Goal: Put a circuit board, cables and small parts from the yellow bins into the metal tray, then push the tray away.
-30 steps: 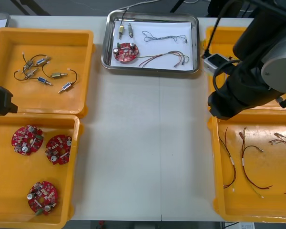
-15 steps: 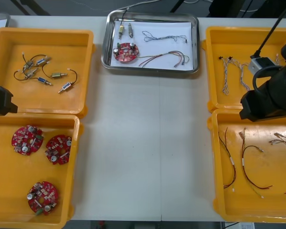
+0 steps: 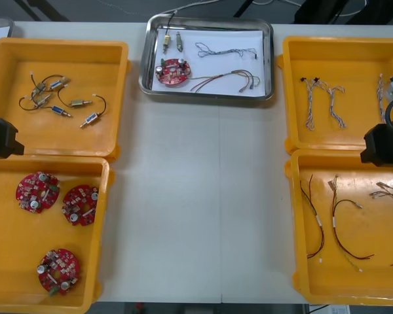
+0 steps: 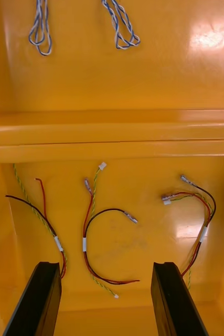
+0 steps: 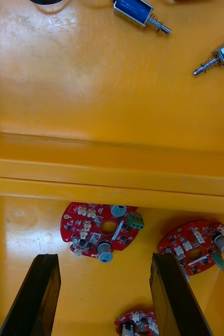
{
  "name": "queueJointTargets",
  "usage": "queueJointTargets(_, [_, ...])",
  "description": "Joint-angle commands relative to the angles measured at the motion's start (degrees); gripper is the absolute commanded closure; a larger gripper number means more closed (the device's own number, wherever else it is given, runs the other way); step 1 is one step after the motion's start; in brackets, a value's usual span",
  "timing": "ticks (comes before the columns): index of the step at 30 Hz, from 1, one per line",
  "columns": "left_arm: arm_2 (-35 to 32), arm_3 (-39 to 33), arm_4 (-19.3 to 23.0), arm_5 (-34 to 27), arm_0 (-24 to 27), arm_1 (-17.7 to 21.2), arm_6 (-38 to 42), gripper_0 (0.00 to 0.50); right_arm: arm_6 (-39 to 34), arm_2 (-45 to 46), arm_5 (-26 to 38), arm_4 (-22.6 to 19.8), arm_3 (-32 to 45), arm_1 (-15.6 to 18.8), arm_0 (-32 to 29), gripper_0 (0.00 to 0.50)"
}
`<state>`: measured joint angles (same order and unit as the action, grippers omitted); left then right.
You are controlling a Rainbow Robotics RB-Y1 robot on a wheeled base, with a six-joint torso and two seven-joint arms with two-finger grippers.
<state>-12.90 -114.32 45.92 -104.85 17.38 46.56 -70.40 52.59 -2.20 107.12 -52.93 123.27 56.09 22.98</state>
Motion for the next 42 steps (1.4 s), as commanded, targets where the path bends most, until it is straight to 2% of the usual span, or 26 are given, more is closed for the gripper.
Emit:
queueJointTargets(1, [-0.99, -1.52, 0.39, -0.27, -0.24, 1.34, -2.90, 0.000, 3.75, 4.22, 0.37, 0.54, -0.57, 0.69, -2.06, 0.000])
queueJointTargets(7, [-0.99, -1.52, 0.39, -0.27, -0.24, 1.34, -2.90, 0.000, 6.21, 6.59, 0.37, 0.63, -0.84, -1.16, -3.56, 0.000])
queueJointTargets(11, [-0.99, -1.52, 0.39, -0.27, -0.24, 1.34, -2.90, 0.000, 11.83, 10.37, 0.37, 0.98, -1.45, -3.09, -5.76, 0.000])
queueJointTargets(16, [-0.99, -1.52, 0.39, -0.27, -0.24, 1.34, -2.90, 0.000, 15.08, 13.80, 0.37, 0.54, -2.51, -3.80, -7.95, 0.000])
queueJointTargets(30, [-0.99, -1.52, 0.39, -0.27, -0.24, 1.34, -2.90, 0.000, 13.77, 14.32, 0.29, 0.98, -2.59, -5.82, -8.83, 0.000])
queueJointTargets(42, [-0.99, -1.52, 0.39, -0.27, -0.24, 1.34, -2.90, 0.000, 14.38, 14.41, 0.29, 0.90, -2.59, -6.08, -8.83, 0.000])
